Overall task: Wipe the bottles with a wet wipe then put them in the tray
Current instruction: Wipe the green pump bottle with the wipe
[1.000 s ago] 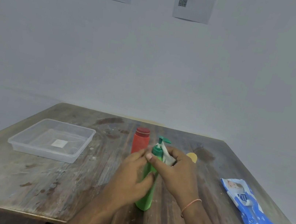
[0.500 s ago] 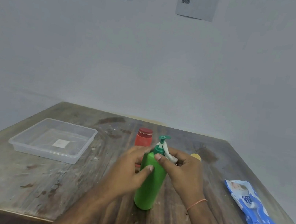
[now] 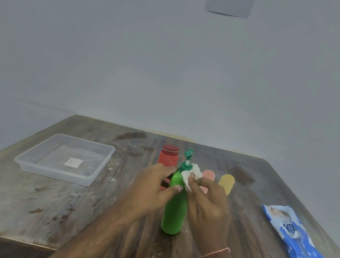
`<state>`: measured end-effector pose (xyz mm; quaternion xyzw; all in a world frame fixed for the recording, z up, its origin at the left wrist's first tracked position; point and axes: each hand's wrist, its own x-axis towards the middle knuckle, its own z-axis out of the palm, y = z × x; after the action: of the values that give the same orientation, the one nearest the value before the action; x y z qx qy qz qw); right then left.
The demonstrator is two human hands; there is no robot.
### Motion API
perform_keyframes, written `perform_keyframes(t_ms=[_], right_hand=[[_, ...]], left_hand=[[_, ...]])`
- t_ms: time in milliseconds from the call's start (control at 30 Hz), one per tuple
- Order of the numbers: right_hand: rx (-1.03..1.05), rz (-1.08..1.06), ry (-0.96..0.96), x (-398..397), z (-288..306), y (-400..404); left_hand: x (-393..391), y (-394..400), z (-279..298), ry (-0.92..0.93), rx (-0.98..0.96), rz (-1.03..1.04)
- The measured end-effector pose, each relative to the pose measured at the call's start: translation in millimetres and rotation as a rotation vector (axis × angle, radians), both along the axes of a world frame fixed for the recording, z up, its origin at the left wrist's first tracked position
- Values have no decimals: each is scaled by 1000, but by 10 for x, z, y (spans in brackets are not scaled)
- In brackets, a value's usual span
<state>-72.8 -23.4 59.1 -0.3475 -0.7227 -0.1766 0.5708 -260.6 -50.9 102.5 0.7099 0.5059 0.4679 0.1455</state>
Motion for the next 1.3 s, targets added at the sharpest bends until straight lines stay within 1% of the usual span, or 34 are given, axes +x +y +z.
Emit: perform_keyframes(t_ms=[67,167,300,433,533,667,767,833,867,933,1000,1100,1200,1300], right_hand=[[-44,-1,-31,48,-172,-22],[-130,20,19,99,-324,-46],[-193,25,111,47,-169,3],[-404,94,229,-27,92,133],[-500,131,257,-7,36,135],[-638,51,182,57,-358,51],[-787,-25,17,100,-630,0],[-847,-59,-102,123,-697,-25],[-860,-65,-133,127,-686,-35],[-856,-58,-121,132,-608,-15],[-820,-47,-14,110,-430,-12],[-682,-2,141,67,-86,-37],[-588,-8,126,56,86,-56],[-569,-83,58,63,32,-101]], left_hand=[[15,45,2,36,5,6],[24,115,-9,65,15,23],[0,162,-62,81,5,-4],[-36,179,-68,107,-4,-3],[-50,186,-81,107,10,-5],[-83,222,-141,112,30,-7],[-81,224,-155,119,41,-3],[-79,224,-156,116,44,-4],[-82,228,-158,112,42,-6],[-92,242,-166,105,38,-11],[-93,244,-165,101,34,-17],[-89,233,-159,107,31,-11],[-94,219,-160,111,33,-11],[-88,201,-151,109,38,-14]])
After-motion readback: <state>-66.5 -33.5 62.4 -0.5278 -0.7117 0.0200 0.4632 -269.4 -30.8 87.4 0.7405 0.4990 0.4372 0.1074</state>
